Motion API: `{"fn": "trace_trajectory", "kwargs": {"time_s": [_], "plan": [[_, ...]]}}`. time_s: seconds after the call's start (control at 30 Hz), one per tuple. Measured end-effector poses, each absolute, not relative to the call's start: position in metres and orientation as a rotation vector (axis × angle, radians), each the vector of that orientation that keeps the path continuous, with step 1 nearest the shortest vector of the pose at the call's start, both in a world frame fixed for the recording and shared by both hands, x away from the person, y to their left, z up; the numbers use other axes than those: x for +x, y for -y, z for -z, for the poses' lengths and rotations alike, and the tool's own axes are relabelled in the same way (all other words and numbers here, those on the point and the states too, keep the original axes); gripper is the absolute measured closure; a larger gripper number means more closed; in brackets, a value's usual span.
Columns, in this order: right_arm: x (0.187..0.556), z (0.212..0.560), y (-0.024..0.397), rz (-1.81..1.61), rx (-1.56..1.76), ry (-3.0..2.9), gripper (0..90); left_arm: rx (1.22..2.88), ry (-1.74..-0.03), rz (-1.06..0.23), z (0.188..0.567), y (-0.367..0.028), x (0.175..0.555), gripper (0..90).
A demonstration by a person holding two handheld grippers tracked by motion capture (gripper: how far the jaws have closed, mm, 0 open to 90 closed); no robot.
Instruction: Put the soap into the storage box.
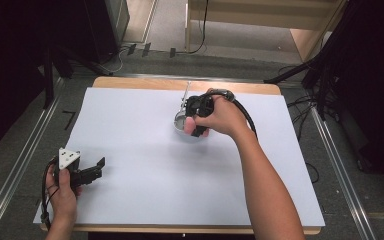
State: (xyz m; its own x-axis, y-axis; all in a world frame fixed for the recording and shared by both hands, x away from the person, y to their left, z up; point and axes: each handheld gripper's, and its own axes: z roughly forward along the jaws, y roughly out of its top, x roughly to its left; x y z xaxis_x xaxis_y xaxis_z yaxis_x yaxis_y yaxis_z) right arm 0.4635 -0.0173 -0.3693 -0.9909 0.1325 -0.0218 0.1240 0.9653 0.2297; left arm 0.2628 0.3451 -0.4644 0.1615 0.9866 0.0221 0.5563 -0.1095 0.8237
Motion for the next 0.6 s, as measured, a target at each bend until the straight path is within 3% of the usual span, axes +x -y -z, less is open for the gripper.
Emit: {"fn": "trace_trajectory", "kwargs": {"time_s": [0.6], "plan": [[0.496,0.378,0.01,-0.363,0.182,-3.067,38.7,1.748,-1.476,-0.796,0.464,-0.346,0.263,12.7]]}}
